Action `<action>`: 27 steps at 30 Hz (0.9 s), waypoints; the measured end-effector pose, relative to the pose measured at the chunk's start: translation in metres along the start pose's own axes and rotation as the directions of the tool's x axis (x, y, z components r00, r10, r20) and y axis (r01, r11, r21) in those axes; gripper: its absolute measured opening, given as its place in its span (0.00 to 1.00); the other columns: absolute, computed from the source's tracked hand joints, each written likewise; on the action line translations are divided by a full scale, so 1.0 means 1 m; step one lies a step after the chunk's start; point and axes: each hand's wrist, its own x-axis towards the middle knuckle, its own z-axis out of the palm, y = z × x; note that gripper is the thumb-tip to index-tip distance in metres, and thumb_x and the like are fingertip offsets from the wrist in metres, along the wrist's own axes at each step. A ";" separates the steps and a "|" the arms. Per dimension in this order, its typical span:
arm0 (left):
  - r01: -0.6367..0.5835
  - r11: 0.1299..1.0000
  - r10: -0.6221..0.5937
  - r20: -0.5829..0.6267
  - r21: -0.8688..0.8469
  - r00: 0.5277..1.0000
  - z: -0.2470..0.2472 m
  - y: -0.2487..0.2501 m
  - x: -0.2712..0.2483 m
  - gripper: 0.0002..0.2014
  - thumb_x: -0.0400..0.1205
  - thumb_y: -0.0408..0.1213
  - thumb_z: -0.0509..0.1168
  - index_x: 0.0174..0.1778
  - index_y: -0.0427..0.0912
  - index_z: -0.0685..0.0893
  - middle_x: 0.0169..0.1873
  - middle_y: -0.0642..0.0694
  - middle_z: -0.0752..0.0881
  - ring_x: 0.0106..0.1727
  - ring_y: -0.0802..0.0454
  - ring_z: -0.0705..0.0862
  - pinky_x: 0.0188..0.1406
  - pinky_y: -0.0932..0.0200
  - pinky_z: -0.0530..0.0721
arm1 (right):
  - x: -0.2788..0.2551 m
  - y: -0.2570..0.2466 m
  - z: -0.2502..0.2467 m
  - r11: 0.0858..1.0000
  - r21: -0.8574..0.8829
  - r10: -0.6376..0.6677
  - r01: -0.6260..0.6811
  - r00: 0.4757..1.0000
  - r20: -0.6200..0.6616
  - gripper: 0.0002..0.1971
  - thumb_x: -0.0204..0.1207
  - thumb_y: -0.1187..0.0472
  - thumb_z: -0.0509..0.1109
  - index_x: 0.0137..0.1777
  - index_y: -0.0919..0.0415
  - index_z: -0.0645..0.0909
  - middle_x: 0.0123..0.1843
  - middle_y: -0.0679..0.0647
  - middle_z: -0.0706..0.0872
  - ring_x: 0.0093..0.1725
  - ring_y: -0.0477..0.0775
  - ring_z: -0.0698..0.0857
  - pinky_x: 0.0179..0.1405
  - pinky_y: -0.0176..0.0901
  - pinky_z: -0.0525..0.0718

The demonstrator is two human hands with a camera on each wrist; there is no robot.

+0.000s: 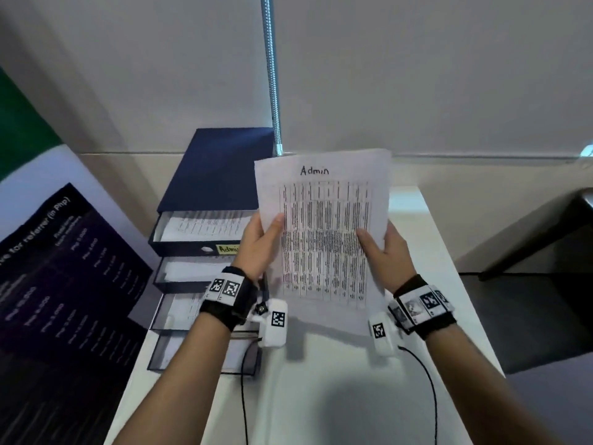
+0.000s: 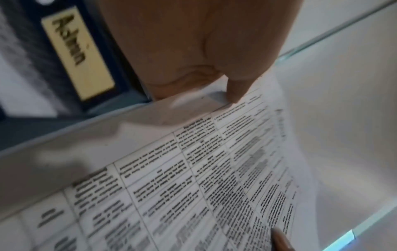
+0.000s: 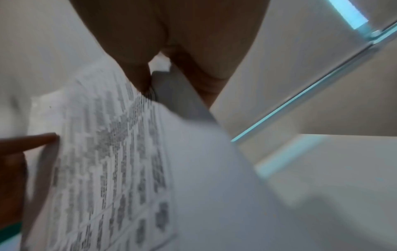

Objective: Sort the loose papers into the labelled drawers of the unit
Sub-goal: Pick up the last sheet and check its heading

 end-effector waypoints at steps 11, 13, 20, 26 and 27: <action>0.149 0.988 -0.142 -0.148 0.042 0.979 -0.168 0.045 -0.071 0.24 0.85 0.27 0.66 0.77 0.44 0.72 0.65 0.40 0.87 0.62 0.40 0.88 0.59 0.44 0.88 | 0.027 -0.096 0.138 0.838 0.400 0.204 -0.371 0.893 0.400 0.35 0.81 0.77 0.60 0.82 0.47 0.59 0.67 0.59 0.84 0.61 0.60 0.86 0.53 0.46 0.89; 0.157 0.988 -0.157 -0.201 -0.016 0.967 -0.188 0.054 -0.086 0.23 0.84 0.25 0.65 0.74 0.45 0.76 0.62 0.38 0.88 0.57 0.41 0.89 0.55 0.47 0.89 | 0.018 -0.096 0.166 0.810 0.337 0.266 -0.481 0.812 0.520 0.29 0.82 0.78 0.59 0.78 0.54 0.68 0.69 0.64 0.83 0.59 0.62 0.87 0.57 0.53 0.88; 0.320 0.947 -0.300 -0.266 0.035 0.916 -0.236 0.041 -0.106 0.24 0.84 0.35 0.69 0.76 0.47 0.73 0.39 0.43 0.91 0.27 0.57 0.87 0.23 0.65 0.82 | 0.019 -0.081 0.211 0.813 0.128 0.439 -0.568 0.742 0.506 0.19 0.84 0.76 0.57 0.74 0.75 0.72 0.74 0.64 0.77 0.68 0.62 0.81 0.57 0.32 0.83; 0.312 0.949 -0.291 -0.240 0.054 0.926 -0.231 0.004 -0.079 0.18 0.84 0.30 0.69 0.70 0.36 0.82 0.43 0.39 0.81 0.24 0.58 0.72 0.14 0.68 0.69 | 0.046 -0.066 0.202 0.791 0.169 0.470 -0.589 0.760 0.448 0.16 0.83 0.63 0.67 0.70 0.64 0.79 0.57 0.63 0.89 0.53 0.63 0.89 0.58 0.60 0.87; 0.304 0.952 -0.281 -0.268 0.048 0.922 -0.229 -0.001 -0.070 0.17 0.83 0.29 0.69 0.69 0.34 0.83 0.42 0.39 0.81 0.22 0.59 0.71 0.13 0.69 0.69 | 0.042 -0.070 0.196 0.790 0.156 0.462 -0.593 0.743 0.485 0.17 0.82 0.61 0.69 0.69 0.61 0.79 0.53 0.62 0.88 0.47 0.61 0.87 0.49 0.54 0.86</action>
